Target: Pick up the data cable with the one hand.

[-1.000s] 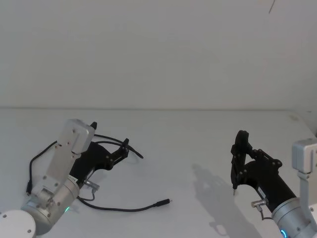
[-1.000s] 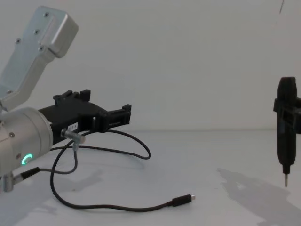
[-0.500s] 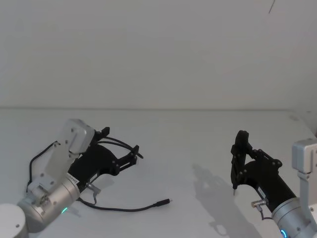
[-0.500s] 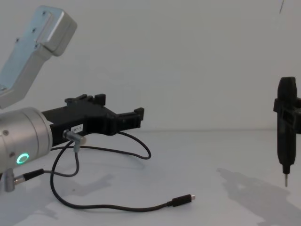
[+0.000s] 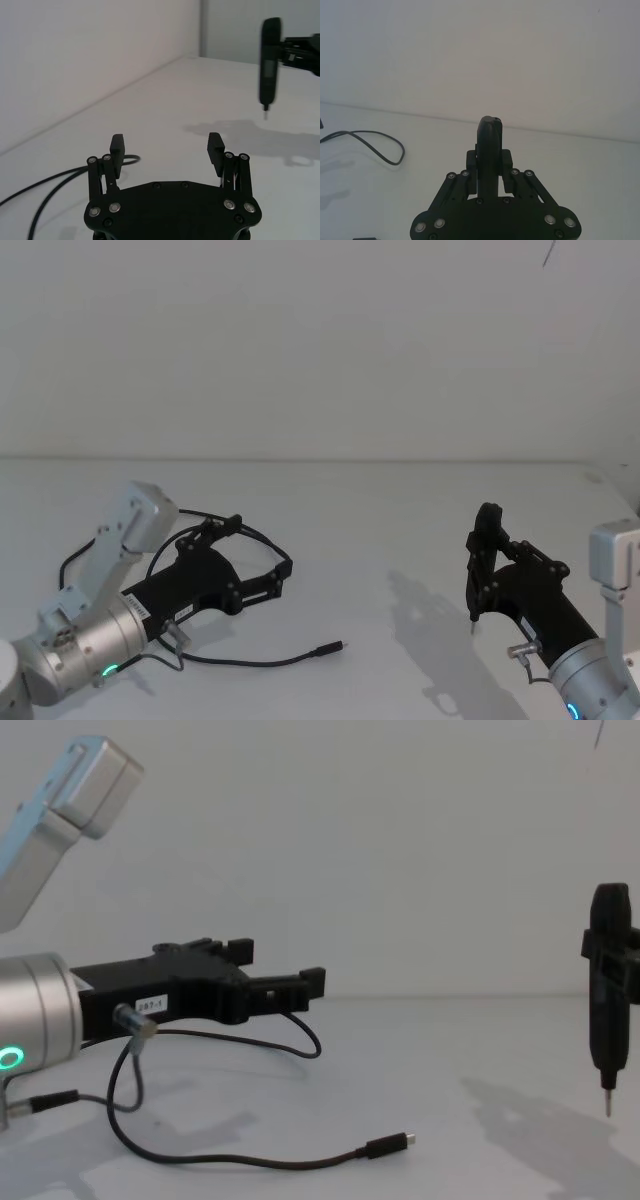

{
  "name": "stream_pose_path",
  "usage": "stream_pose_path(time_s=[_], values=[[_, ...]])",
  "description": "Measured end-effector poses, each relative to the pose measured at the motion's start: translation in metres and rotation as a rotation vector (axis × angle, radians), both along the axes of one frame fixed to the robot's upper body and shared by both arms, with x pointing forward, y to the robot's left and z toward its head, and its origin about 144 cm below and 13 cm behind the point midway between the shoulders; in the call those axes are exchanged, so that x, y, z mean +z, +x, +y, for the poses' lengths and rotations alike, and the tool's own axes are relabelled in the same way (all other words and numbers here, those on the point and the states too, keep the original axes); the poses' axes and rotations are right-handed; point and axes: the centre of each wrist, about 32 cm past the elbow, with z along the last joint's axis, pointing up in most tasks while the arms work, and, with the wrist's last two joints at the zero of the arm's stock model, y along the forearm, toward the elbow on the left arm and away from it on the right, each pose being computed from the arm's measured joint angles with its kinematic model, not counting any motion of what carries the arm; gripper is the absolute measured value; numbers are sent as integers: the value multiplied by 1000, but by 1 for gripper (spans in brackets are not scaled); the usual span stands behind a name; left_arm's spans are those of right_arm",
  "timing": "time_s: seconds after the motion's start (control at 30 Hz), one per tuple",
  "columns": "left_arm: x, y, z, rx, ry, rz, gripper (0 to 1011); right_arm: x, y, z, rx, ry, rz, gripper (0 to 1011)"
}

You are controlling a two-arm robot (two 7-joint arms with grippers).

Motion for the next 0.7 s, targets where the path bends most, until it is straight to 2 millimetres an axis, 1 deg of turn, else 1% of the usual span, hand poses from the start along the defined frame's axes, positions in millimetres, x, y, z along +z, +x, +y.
stream_pose_path(time_s=[0.2, 0.33, 0.37, 0.4, 0.43, 0.53, 0.7], values=[[1, 6, 15, -99, 2, 43, 1001, 0, 0, 0, 0, 0, 0, 279], [2, 12, 28, -174, 10, 82, 1001, 0, 0, 0, 0, 0, 0, 279], [2, 12, 28, -174, 10, 82, 1001, 0, 0, 0, 0, 0, 0, 279], [2, 15, 36, -214, 15, 105, 1001, 0, 0, 0, 0, 0, 0, 279], [2, 15, 36, -214, 15, 105, 1001, 0, 0, 0, 0, 0, 0, 279], [2, 21, 49, -272, 29, 144, 1001, 0, 0, 0, 0, 0, 0, 279], [2, 27, 65, -332, 45, 197, 1001, 0, 0, 0, 0, 0, 0, 279]])
